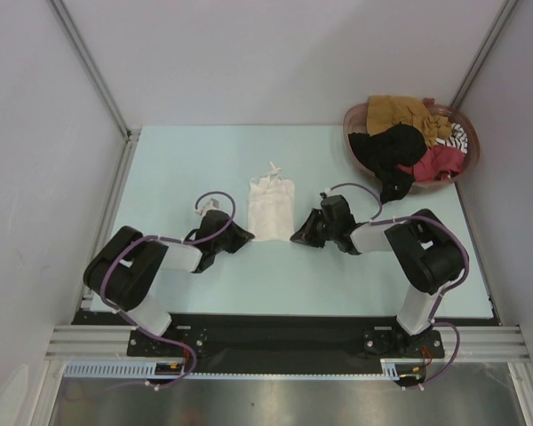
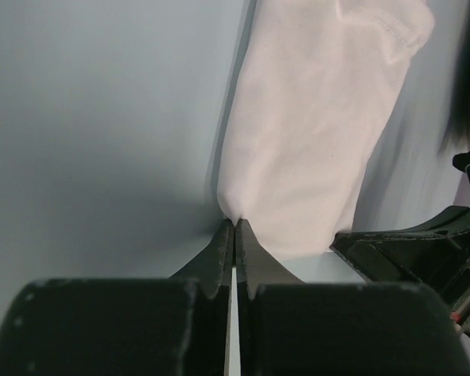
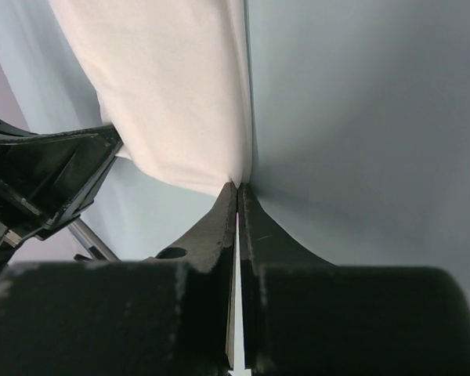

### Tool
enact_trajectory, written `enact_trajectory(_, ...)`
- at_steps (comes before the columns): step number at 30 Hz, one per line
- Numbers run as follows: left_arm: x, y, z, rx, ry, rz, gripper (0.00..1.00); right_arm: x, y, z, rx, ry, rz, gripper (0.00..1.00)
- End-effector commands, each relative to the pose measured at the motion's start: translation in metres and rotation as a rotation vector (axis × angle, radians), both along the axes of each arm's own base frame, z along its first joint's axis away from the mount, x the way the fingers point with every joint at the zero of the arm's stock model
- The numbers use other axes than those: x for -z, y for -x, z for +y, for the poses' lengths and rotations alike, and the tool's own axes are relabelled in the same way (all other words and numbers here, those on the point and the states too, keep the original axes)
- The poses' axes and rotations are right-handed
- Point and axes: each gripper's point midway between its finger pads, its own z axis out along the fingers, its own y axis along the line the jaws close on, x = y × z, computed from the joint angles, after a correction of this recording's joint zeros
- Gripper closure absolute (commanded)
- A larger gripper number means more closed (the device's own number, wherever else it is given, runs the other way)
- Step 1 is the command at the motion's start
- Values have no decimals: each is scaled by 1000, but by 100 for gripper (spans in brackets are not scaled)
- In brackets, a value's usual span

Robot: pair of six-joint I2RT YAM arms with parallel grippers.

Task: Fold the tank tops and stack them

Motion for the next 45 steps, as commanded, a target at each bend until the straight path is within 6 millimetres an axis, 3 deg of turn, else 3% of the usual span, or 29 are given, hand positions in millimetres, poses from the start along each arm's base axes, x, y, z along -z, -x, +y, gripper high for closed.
enact_trajectory(1,0,5,11,2,-103,-7,100,-20,-4,2,-20,22,-65,100)
enact_trajectory(7,-16,24,3,59,-124,-30,100,-35,18,-2,-39,69,-93,100)
enact_trajectory(12,-13,54,0,107,-121,-19,100,-44,43,-8,-52,97,-113,100)
enact_trajectory(15,-11,72,1,132,-113,-9,100,-39,60,-14,-64,111,-95,100)
enact_trajectory(16,-10,76,2,139,-115,-5,100,-48,67,-12,-75,103,-116,100)
enact_trajectory(17,-5,85,3,151,-123,2,100,-42,74,-18,-70,128,-106,100)
enact_trajectory(23,-17,112,-4,215,-128,-4,100,-52,102,-17,-108,146,-136,100)
enact_trajectory(26,-31,115,-4,223,-111,-29,99,-55,111,-23,-115,177,-139,100)
enact_trajectory(33,-60,108,0,249,-193,-49,98,-83,105,-21,-147,211,-200,100)
enact_trajectory(41,-90,86,-5,252,-188,-82,95,-107,79,-11,-179,203,-226,100)
enact_trajectory(45,-94,75,-3,273,-176,-72,93,-114,61,-11,-200,198,-224,100)
